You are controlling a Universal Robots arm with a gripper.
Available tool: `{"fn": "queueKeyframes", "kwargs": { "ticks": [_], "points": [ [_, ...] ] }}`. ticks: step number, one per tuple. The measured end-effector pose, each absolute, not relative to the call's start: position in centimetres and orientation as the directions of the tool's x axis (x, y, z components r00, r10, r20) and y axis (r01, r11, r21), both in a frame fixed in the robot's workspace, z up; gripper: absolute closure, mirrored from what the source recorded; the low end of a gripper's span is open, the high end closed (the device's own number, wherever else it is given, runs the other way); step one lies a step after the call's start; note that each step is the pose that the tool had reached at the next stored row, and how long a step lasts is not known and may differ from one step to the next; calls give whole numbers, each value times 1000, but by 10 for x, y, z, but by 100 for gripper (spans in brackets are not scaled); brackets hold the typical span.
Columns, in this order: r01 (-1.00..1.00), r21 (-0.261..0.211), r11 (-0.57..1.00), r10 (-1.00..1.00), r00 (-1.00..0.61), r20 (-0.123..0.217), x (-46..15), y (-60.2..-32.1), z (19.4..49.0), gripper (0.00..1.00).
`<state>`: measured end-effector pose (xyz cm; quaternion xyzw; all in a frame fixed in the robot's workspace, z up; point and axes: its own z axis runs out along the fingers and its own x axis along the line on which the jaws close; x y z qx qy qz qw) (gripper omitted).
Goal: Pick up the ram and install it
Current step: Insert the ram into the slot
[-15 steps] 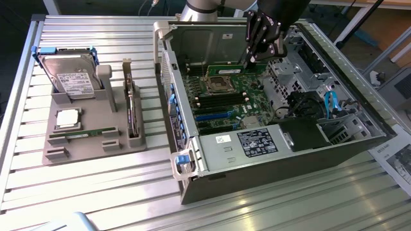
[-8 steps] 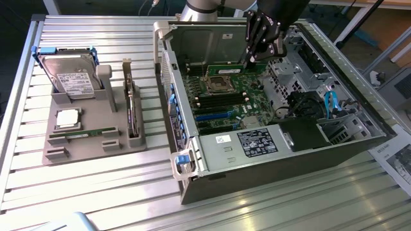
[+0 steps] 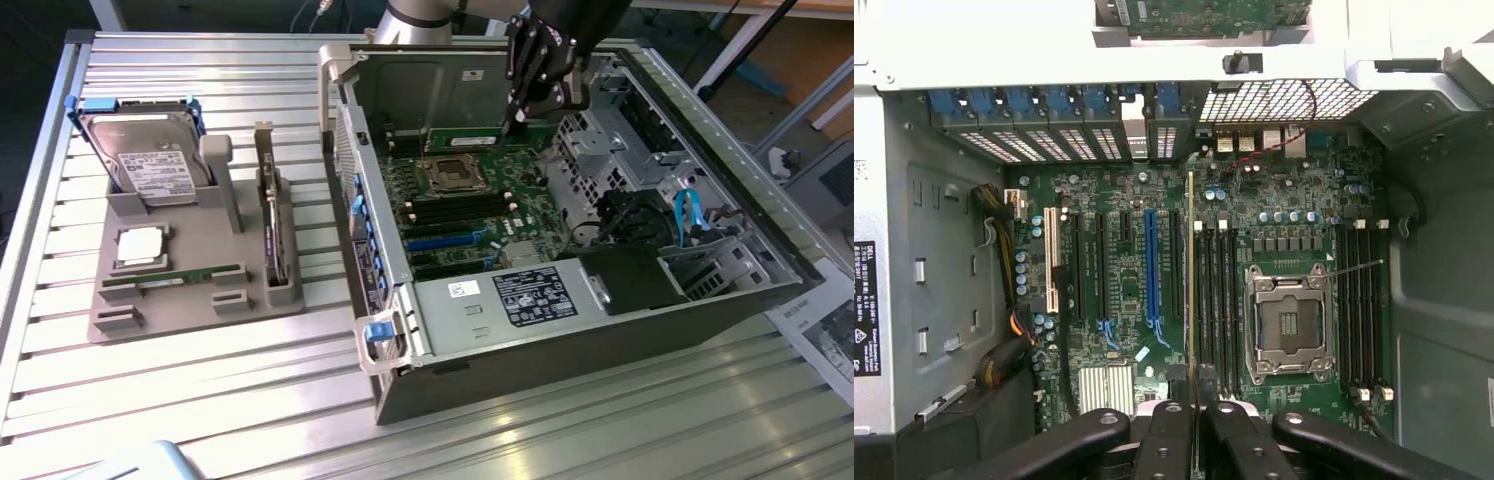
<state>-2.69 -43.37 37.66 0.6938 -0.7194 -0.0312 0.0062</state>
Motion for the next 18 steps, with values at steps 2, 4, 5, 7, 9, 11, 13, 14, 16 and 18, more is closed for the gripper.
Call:
{"fn": "queueKeyframes", "kwargs": {
  "ticks": [2, 4, 5, 7, 9, 11, 13, 14, 16, 18],
  "points": [
    [-998, 54, 35, -999, -37, -34, -27, -432, 377, 88],
    [-998, 53, 27, -999, -29, -34, -26, -432, 377, 88],
    [-998, 53, 23, -999, -25, -34, -26, -432, 376, 88],
    [-998, 54, 12, -999, -14, -34, -26, -432, 376, 88],
    [-999, 53, 5, -999, -7, -34, -26, -432, 376, 88],
    [-999, 53, 5, -999, -7, -34, -26, -432, 376, 88],
    [-999, 54, 5, -999, -7, -34, -25, -431, 375, 88],
    [-999, 54, 5, -999, -7, -34, -25, -431, 375, 88],
    [-999, 54, 5, -999, -7, -34, -24, -431, 373, 88],
    [-999, 53, 5, -999, -7, -35, -23, -431, 369, 88]
  ]
}}
